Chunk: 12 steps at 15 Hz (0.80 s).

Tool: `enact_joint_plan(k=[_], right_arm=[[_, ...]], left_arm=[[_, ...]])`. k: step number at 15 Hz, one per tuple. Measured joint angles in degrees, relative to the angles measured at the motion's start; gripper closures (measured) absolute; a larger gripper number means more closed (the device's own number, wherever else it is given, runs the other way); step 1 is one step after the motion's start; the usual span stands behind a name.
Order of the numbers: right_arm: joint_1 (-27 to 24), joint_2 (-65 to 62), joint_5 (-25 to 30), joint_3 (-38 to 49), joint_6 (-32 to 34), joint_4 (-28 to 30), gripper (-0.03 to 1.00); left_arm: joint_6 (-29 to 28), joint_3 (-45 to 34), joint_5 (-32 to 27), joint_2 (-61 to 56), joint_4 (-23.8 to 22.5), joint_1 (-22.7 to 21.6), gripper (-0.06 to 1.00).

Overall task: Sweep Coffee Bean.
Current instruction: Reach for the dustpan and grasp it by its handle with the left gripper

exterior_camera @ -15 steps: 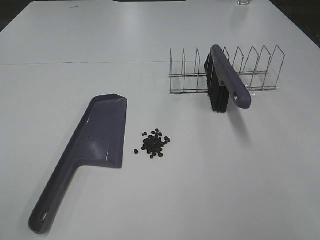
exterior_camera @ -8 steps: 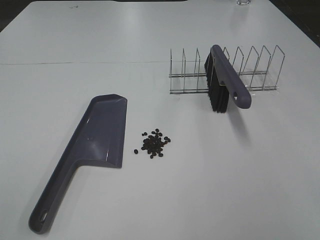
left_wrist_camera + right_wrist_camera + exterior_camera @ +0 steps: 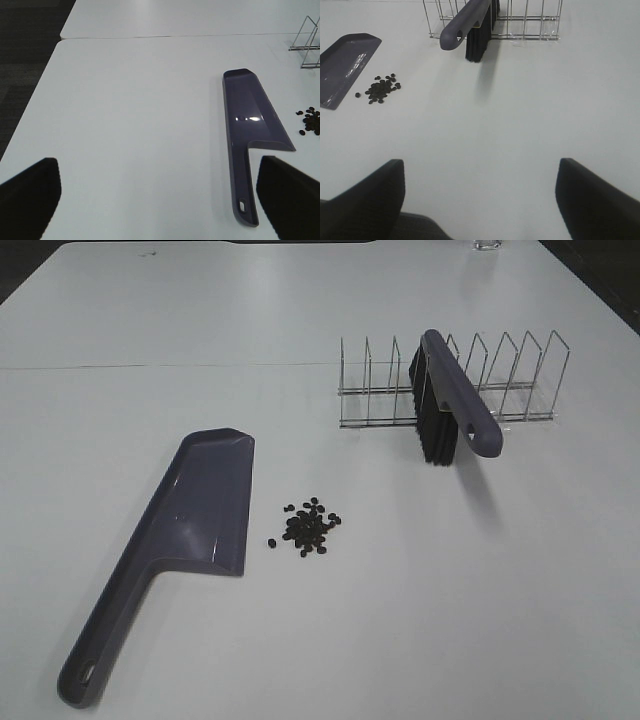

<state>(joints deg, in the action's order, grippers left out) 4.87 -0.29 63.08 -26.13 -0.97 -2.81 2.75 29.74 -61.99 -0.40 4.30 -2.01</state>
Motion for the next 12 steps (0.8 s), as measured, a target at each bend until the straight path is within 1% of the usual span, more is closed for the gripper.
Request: enact_joint_plan(k=[5, 12], right_arm=[[0.00, 0.00, 0.00, 0.00, 0.00, 0.00, 0.24], [0.00, 0.00, 0.00, 0.00, 0.00, 0.00, 0.24]], left_arm=[[-1.26, 0.00, 0.00, 0.00, -0.69, 0.00, -0.05], [-1.32, 0.00, 0.00, 0.00, -0.86, 0.00, -0.05]])
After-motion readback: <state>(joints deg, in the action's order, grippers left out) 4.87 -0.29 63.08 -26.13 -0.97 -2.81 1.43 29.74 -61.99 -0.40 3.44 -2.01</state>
